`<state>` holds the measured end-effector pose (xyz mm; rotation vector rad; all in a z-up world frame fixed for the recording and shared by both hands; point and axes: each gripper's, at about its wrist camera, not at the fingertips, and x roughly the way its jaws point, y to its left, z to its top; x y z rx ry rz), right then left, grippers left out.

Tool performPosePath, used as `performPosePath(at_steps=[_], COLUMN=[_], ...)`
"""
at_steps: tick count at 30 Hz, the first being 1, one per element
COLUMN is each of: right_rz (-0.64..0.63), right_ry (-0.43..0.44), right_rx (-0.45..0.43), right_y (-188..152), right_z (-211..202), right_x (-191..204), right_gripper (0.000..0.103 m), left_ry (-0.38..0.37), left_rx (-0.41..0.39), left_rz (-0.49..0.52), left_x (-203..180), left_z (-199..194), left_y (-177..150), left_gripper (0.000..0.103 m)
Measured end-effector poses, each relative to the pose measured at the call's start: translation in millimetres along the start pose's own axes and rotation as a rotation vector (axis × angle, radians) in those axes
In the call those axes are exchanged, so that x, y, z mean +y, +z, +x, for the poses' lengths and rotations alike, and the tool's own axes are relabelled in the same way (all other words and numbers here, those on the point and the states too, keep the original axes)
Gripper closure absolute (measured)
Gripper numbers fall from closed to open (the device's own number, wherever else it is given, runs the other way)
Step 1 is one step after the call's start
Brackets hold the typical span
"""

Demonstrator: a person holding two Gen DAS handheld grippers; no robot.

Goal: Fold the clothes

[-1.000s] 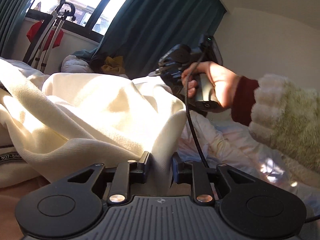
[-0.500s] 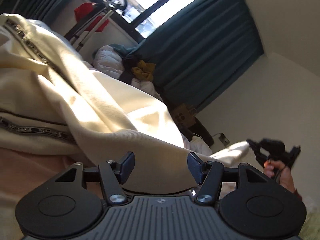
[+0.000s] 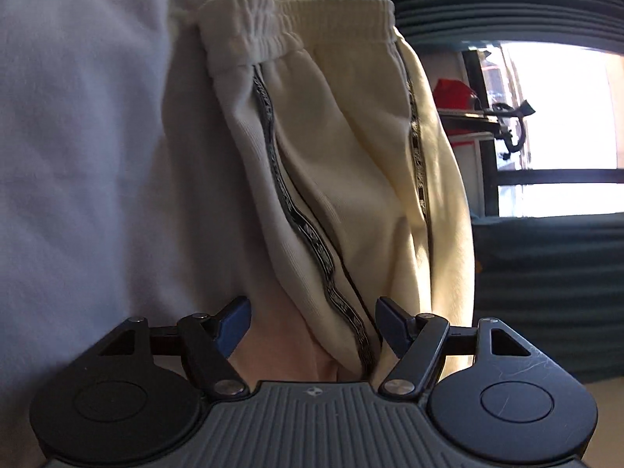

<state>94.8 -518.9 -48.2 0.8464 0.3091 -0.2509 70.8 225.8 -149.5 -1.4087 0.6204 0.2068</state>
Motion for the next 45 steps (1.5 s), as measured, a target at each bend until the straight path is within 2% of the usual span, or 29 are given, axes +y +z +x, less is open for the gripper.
performPosePath(at_steps=[2,4,6,7,9,12,14,16,19,22,25,28,32,35,38,45], right_rz=[0.018,0.036,0.025,0.012,-0.003,-0.011,-0.030,-0.039,-0.043,-0.039,-0.094,-0.148,-0.165,-0.129,-0.066,-0.036], right_ry=[-0.007,-0.015,-0.011,-0.009,-0.001,0.019,0.030,0.040,0.065,0.073,0.054,-0.013,-0.135,-0.208,-0.176,-0.094], right_rx=[0.010,0.021,0.014,0.007,-0.009,-0.037,-0.083,-0.128,-0.195,-0.287,-0.439,-0.479,-0.286,-0.135,-0.051,0.038], right_y=[-4.0,-7.9,-8.6,-8.7,-8.4,-6.7,-2.0,1.7,7.4,12.5,18.9,35.4,31.5,27.5,30.7,22.4], right_z=[0.7,1.3,3.0,2.9,1.5,-2.3,-7.8,-13.0,-20.8,-33.1,-49.4,-40.3,10.7,33.7,24.5,-37.6], right_x=[-8.9,-17.9,-16.7,-14.9,-11.8,-7.8,-4.7,-2.8,-1.2,2.1,18.1,26.5,-0.4,-31.1,-53.6,-77.8], right_gripper=[0.097,0.097,0.097,0.097,0.097,0.097,0.097,0.098,0.098,0.098,0.100,0.100,0.100,0.100,0.100,0.097], left_ry=[-0.006,-0.014,-0.007,0.000,0.003,-0.035,-0.054,-0.059,-0.075,-0.094,-0.043,0.007,0.063,0.038,0.031,0.049], left_rx=[-0.037,-0.076,-0.112,-0.127,-0.171,-0.232,-0.263,-0.268,-0.283,-0.277,-0.251,-0.225,-0.199,-0.223,-0.237,-0.251], left_rz=[-0.049,-0.069,-0.064,-0.061,-0.061,-0.027,0.061,0.134,0.178,0.164,0.148,0.132,0.097,0.041,0.028,0.081], left_x=[5.4,7.7,8.4,8.5,5.9,-7.9,-29.9,-48.2,-62.6,-57.3,-35.2,-13.1,18.8,38.5,43.1,44.4], left_z=[5.6,10.7,7.8,5.6,-6.1,-39.9,-60.8,-77.9,-104.8,-129.4,-143.8,-158.1,-176.2,-175.7,-174.8,-176.1], left_y=[6.1,12.8,16.9,19.9,26.6,33.8,38.8,43.3,54.0,65.9,71.3,76.7,81.5,77.8,76.6,73.9], left_gripper=[0.037,0.050,0.079,0.090,0.098,0.099,0.099,0.099,0.100,0.099,0.099,0.099,0.099,0.098,0.098,0.095])
